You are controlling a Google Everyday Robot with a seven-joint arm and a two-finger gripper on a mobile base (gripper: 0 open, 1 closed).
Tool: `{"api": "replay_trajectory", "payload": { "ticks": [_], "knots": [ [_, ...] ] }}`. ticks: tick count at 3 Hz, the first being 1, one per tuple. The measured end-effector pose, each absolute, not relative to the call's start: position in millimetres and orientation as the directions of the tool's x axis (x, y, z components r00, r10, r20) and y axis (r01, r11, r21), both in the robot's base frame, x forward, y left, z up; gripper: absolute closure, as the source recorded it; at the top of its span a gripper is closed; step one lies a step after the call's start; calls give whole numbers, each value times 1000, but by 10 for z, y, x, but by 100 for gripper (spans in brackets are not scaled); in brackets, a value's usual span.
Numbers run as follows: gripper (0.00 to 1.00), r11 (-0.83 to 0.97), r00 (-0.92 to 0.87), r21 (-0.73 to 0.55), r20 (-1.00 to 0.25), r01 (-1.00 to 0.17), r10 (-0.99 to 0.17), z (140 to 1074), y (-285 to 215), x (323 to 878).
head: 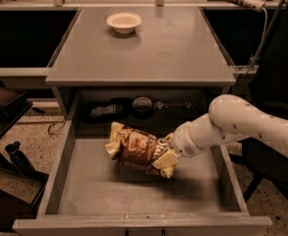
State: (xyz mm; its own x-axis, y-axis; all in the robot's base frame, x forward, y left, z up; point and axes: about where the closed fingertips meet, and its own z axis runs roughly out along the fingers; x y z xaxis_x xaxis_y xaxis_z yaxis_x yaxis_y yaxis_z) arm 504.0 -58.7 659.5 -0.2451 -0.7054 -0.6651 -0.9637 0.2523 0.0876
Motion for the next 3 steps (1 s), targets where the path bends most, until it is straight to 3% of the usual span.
{"api": "replay_trajectory", "payload": {
  "ticks": [1,3],
  "knots": [
    [100,280,-264,82,-656,-956,-707,6369,-505,5075],
    [58,280,-264,82,-656,-956,-707,6369,-504,5075]
  ]
}}
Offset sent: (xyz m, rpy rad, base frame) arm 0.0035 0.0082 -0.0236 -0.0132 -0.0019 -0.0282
